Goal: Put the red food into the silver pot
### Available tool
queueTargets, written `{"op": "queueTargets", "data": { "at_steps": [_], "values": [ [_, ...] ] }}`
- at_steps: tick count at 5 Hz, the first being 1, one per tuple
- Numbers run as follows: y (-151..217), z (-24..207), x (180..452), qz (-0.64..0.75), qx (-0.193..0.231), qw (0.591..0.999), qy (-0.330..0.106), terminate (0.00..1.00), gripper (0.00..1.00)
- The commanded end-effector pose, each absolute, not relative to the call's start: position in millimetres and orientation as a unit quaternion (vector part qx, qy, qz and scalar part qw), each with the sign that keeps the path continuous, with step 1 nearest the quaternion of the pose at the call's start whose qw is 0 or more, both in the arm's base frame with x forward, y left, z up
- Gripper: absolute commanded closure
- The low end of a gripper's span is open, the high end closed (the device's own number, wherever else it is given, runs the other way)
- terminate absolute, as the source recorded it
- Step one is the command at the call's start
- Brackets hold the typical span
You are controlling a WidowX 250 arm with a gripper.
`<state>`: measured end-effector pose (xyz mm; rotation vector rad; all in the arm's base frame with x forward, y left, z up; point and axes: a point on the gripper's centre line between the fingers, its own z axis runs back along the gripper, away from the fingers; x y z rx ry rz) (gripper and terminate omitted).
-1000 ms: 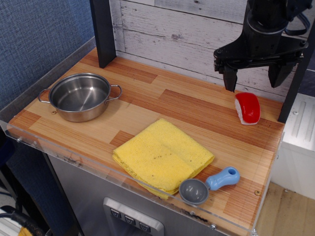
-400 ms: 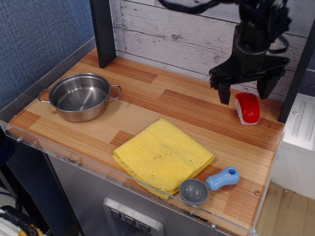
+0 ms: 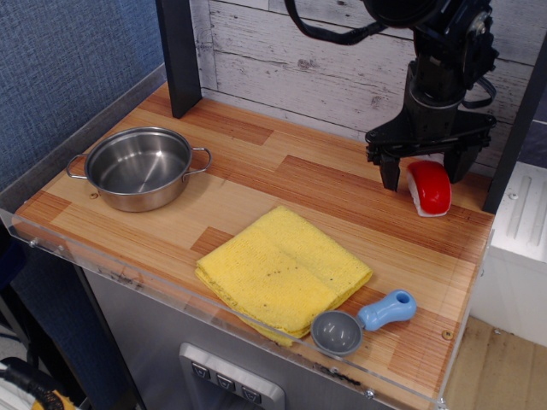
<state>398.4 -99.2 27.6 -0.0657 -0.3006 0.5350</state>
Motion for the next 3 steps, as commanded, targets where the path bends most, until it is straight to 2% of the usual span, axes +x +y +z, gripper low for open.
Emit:
{"op": "queueTargets", "data": {
  "at_steps": [1,2,3],
  "values": [
    [-118.8,35.8,395.7,0.248,-0.048,0.955,-0.154,0.0,0.0],
    [-119.4,41.9,394.4,0.24,-0.037,0.957,-0.158,0.0,1.0],
    [-119.1,45.3,394.2,0.237,-0.04,0.957,-0.162,0.0,1.0]
  ]
}}
